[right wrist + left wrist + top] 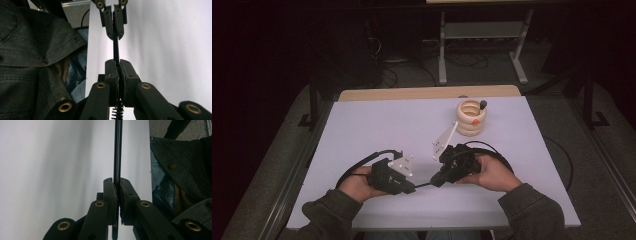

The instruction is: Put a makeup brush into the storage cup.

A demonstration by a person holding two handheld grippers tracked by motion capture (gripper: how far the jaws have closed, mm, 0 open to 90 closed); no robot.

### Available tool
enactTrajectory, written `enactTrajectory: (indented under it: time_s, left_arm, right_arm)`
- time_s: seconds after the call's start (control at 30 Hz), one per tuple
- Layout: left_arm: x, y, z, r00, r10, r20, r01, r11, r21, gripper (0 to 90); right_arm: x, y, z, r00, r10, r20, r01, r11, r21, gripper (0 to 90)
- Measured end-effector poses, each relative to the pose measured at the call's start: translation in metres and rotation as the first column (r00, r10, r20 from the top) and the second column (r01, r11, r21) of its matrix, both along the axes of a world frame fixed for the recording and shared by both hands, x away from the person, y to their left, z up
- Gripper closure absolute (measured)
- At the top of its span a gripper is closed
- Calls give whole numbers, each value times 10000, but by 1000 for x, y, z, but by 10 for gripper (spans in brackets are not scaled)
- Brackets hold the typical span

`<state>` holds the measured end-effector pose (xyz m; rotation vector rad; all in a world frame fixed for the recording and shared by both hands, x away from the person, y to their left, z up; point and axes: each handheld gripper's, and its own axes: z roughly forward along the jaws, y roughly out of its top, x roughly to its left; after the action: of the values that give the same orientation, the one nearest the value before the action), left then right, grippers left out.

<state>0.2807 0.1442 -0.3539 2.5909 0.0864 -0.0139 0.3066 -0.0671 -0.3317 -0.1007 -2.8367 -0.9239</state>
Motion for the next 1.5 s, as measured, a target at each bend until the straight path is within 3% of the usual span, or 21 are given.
enactTrajectory:
  time_s: [0.1, 0.17, 0.23, 0.27, 0.3, 0.33, 0.43, 0.47, 0.57, 0.63, 0.73, 0.83, 0.9, 1.03, 1.07, 1.13, 1.17, 1.23, 1.4, 1.47, 1.5]
  left_arm:
    - [1, 2, 0, 10000, 86, -17, -86, 9999, -63, 851]
    - [2, 4, -1, 9995, 319, -29, -319, 9994, -159, 852]
    - [3, 7, -2, 9985, 534, -134, -540, 9976, -430, 852]
    - [4, 9, -3, 9975, 682, -179, -690, 9961, -549, 852]
    - [6, 12, -3, 9955, 923, -229, -938, 9926, -767, 852]
    - [6, 12, -3, 9955, 923, -229, -938, 9926, -767, 852]
    - [9, 16, -1, 9905, 1337, -306, -1365, 9827, -1250, 852]
    - [9, 16, -1, 9905, 1337, -306, -1365, 9827, -1250, 852]
    - [10, 16, 0, 9890, 1443, -321, -1475, 9780, -1473, 852]
    - [9, 15, 0, 9889, 1448, -336, -1483, 9771, -1527, 852]
    - [9, 13, 0, 9894, 1411, -342, -1447, 9776, -1531, 852]
    - [8, 11, -2, 9897, 1400, -301, -1429, 9788, -1467, 850]
    - [9, 9, -3, 9918, 1255, -226, -1274, 9839, -1250, 843]
    - [8, 6, -6, 9917, 1252, -297, -1278, 9852, -1146, 775]
    - [8, 6, -6, 9917, 1252, -297, -1278, 9852, -1146, 772]
    - [8, 4, -7, 9923, 1191, -337, -1221, 9867, -1075, 773]
    - [7, 3, -7, 9939, 1063, -284, -1084, 9903, -865, 787]
    - [7, 1, -8, 9945, 1012, -267, -1032, 9906, -898, 812]
    - [7, 0, -7, 9948, 999, -199, -1013, 9908, -896, 850]
    - [7, 0, -7, 9933, 1125, -268, -1146, 9889, -947, 854]
    - [7, 0, -7, 9920, 1230, -290, -1253, 9871, -1000, 854]
  right_arm:
    - [0, -4, 1, 9993, -356, -65, 359, 9984, 435, 760]
    - [1, -11, 1, 9951, -984, -71, 986, 9912, 887, 679]
    - [2, -24, -2, 9861, -1654, -151, 1656, 9716, 1691, 599]
    - [2, -24, -2, 9861, -1654, -151, 1656, 9716, 1691, 599]
    - [2, -31, -5, 9798, -1978, -297, 1995, 9571, 2099, 574]
    - [2, -31, -5, 9798, -1978, -297, 1995, 9571, 2099, 574]
    - [1, -40, -10, 9676, -2457, -574, 2521, 9309, 2642, 573]
    - [1, -40, -10, 9676, -2457, -574, 2521, 9309, 2642, 573]
    - [2, -40, -12, 9605, -2617, -943, 2781, 9116, 3028, 609]
    - [3, -40, -13, 9595, -2625, -1025, 2816, 9067, 3139, 645]
    - [5, -39, -13, 9607, -2544, -1111, 2769, 9058, 3206, 688]
    - [7, -37, -15, 9631, -2312, -1379, 2646, 9071, 3274, 799]
    - [9, -36, -15, 9657, -1984, -1677, 2451, 9096, 3354, 829]
    - [8, -32, -14, 9733, -1855, -1349, 2165, 9373, 2731, 846]
    - [8, -32, -14, 9733, -1855, -1349, 2165, 9373, 2731, 846]
    - [8, -27, -11, 9784, -1776, -1060, 1967, 9573, 2121, 846]
    - [8, -25, -10, 9820, -1662, -901, 1818, 9610, 2086, 846]
    - [7, -22, -7, 9851, -1543, -765, 1663, 9677, 1896, 846]
    - [5, -20, -2, 9874, -1496, -517, 1571, 9668, 2016, 835]
    - [5, -21, -2, 9857, -1615, -482, 1681, 9623, 2140, 823]
    - [4, -22, -2, 9807, -1854, -615, 1947, 9529, 2325, 773]
